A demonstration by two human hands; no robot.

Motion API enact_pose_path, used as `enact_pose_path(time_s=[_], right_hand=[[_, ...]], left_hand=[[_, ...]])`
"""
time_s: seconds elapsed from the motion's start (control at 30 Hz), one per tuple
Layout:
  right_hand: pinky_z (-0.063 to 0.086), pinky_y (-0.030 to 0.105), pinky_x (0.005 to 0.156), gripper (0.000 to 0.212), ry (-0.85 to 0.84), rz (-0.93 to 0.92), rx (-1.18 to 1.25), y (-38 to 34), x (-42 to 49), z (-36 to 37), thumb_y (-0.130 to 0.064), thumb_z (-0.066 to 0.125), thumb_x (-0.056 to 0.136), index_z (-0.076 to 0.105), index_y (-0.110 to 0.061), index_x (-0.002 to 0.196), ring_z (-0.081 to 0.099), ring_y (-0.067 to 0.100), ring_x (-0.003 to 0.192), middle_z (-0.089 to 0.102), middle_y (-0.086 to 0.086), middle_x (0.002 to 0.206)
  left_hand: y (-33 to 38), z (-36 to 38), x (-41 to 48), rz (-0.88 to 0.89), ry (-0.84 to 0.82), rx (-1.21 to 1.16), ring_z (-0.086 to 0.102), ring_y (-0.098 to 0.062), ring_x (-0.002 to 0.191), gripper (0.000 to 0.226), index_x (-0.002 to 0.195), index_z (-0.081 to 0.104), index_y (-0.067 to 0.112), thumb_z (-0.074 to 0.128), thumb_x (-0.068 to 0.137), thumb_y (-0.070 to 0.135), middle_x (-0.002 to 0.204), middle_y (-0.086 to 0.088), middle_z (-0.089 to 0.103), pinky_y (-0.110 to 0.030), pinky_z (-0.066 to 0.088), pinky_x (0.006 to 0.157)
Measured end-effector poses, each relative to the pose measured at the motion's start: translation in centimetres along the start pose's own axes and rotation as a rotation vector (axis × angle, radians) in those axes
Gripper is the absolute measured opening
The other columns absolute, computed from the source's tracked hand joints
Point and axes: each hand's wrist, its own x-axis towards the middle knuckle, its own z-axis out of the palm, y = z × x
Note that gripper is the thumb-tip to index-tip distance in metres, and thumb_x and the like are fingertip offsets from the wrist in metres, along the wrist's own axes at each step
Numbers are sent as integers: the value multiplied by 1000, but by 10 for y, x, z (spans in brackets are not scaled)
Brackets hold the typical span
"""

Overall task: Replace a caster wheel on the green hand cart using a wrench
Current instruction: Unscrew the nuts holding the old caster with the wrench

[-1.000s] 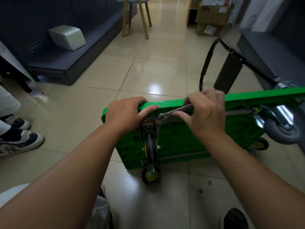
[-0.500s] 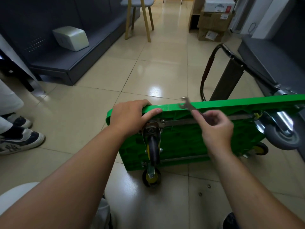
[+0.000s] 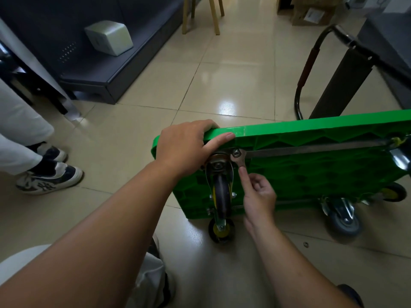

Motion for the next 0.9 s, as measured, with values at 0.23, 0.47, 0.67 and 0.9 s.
enact_pose_path(time_s=[0.23, 0.47, 0.67, 0.9], right_hand=[[51, 18, 65, 35, 112, -171, -180, -5, 9, -5, -38, 84, 71, 65, -13, 84, 65, 8, 74, 69, 3, 82], [45, 39, 81, 39, 164, -771, -897, -88, 2, -27, -52, 84, 65, 64, -23, 80, 48, 17, 90, 48, -17, 85], [30, 42, 83, 42, -162, -1497, -1719, -186, -5, 23, -41, 87, 64, 62, -13, 81, 54, 31, 90, 65, 6, 80], [35, 36, 76, 44, -217, -1263, -1539, -182, -6, 3, -53, 86, 62, 62, -21, 80, 48, 23, 90, 59, -1, 85]], left_hand=[[0, 0, 0, -3, 4, -3, 56, -12, 73, 66, 115, 66, 40, 22, 89, 83, 83, 14, 63, -29, 33, 54], [2, -4, 0, -17, -13, -14, 60, -16, 78, 68, 117, 66, 40, 24, 87, 84, 90, 12, 68, -31, 40, 60], [5, -8, -5, -11, -18, -28, 56, -13, 73, 65, 115, 65, 39, 25, 89, 83, 87, 12, 67, -30, 32, 56], [5, -9, -5, -17, -22, -50, 58, -14, 75, 68, 114, 66, 39, 24, 86, 85, 86, 12, 66, -30, 30, 55]])
